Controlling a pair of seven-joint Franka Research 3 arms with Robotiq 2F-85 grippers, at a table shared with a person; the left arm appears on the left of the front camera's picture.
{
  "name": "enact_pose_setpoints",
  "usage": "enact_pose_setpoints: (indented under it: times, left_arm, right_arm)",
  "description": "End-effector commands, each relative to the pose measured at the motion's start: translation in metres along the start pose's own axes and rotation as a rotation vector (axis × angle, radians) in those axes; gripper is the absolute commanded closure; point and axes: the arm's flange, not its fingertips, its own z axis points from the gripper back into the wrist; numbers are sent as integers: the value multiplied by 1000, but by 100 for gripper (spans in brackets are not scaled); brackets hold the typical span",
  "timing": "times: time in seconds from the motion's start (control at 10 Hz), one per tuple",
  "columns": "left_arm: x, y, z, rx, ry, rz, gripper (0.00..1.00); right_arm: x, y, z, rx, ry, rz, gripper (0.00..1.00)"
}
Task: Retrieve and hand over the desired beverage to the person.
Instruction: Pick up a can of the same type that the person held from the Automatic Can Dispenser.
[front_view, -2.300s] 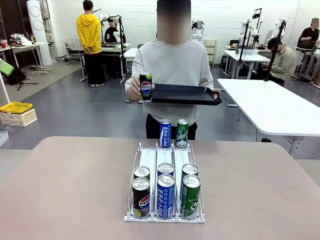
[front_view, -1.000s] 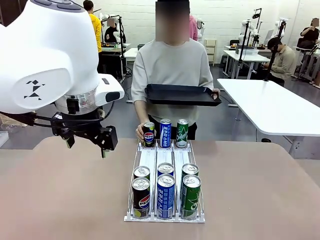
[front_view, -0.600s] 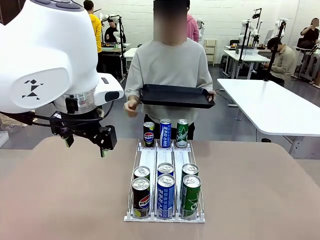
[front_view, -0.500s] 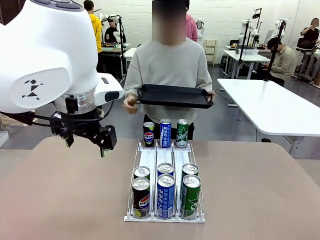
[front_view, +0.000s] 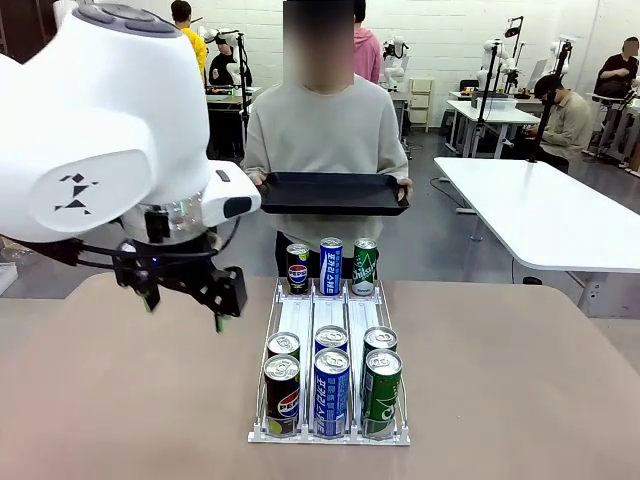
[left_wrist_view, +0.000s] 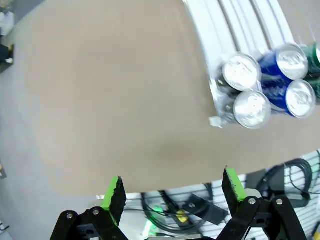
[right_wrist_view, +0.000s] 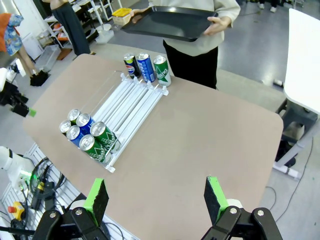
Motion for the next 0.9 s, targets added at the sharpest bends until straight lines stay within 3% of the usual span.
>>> enact_pose_setpoints:
  times: [0.0,0.4,0.8]
  left_arm:
    - [-6,-25,-15,-117,77,113,0]
    - [-5,-57,-62,-164,171,338,0]
    - [2,-75,-84,-141,158,318,0]
  right_arm:
    - [0,-1,-2,19,-5,4,0]
    - [0,-1,-2,19,-5,4,0]
    - [0,-1,-2,19,-5,4,0]
